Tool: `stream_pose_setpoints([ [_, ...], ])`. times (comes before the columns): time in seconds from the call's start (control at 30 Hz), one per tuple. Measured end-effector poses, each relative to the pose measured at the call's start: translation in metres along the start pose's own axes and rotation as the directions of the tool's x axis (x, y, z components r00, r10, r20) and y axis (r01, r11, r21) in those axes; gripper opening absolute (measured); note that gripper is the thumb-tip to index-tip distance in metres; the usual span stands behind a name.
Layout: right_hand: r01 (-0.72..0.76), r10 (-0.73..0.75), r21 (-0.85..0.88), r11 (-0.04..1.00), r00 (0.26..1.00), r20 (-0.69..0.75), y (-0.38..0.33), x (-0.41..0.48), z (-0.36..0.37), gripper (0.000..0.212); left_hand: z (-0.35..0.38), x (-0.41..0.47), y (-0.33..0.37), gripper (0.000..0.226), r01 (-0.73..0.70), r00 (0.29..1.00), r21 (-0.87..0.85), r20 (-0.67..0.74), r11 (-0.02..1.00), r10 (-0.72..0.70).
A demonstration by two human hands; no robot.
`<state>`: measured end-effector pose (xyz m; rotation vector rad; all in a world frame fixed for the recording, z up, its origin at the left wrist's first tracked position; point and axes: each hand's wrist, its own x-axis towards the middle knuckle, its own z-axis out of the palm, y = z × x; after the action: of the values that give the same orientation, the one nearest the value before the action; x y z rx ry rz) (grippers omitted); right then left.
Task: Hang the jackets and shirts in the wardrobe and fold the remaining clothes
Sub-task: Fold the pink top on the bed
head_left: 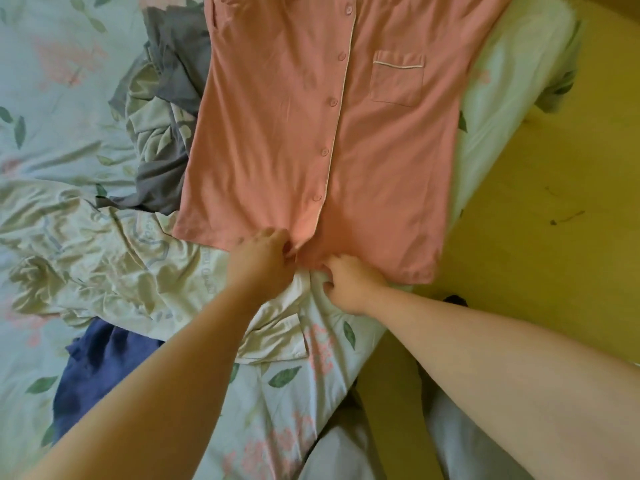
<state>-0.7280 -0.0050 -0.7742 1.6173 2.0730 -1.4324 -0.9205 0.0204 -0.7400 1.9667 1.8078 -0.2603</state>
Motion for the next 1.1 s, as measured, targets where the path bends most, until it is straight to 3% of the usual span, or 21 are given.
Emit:
stream_pose_setpoints([
  [0.07,-0.023,0.025,0.118,0.993,1.000,-0.016,0.010,-0.005,-0.013,0.039,0.002,-0.006,0.017,0.028,0.016,0.963,0.285,0.252,0.958,-0.091],
  [0.13,-0.064,0.075,0.212,0.975,0.996,-0.042,0.028,-0.013,-0.034,0.035,0.001,-0.008,0.041,0.034,0.060,0.950,0.341,0.268,0.938,-0.158],
  [0.27,-0.186,0.209,0.288,0.939,0.976,-0.053,0.080,-0.027,-0.095,0.028,-0.014,0.017,0.104,0.029,0.207,0.967,0.209,0.106,0.956,-0.232],
  [0.43,-0.281,0.397,0.490,0.825,0.906,-0.149,0.147,-0.015,-0.188,0.015,-0.032,0.083,0.175,0.033,0.175,0.970,0.091,0.157,0.980,-0.188],
  [0.53,-0.316,0.538,0.660,0.682,0.828,-0.159,0.176,0.013,-0.237,0.015,-0.043,0.137,0.205,0.036,0.127,0.981,0.029,0.146,0.991,-0.130],
  [0.67,-0.248,0.641,0.862,0.443,0.759,-0.111,0.190,0.055,-0.292,0.017,-0.063,0.212,0.238,0.043,0.053,0.993,-0.021,0.109,0.998,-0.051],
  [0.8,-0.157,0.678,0.927,0.340,0.724,-0.127,0.197,0.107,-0.347,0.013,-0.080,0.288,0.258,0.042,-0.054,0.998,-0.064,0.026,0.996,0.056],
  [0.9,-0.074,0.719,0.972,0.224,0.686,-0.114,0.200,0.150,-0.385,0.009,-0.091,0.345,0.267,0.055,-0.143,0.989,-0.063,-0.054,0.988,0.140],
  [1.1,0.009,0.524,0.990,-0.141,0.849,0.066,0.197,0.196,-0.414,0.041,-0.094,0.425,0.275,0.109,-0.233,0.973,0.005,0.010,0.973,0.233],
])
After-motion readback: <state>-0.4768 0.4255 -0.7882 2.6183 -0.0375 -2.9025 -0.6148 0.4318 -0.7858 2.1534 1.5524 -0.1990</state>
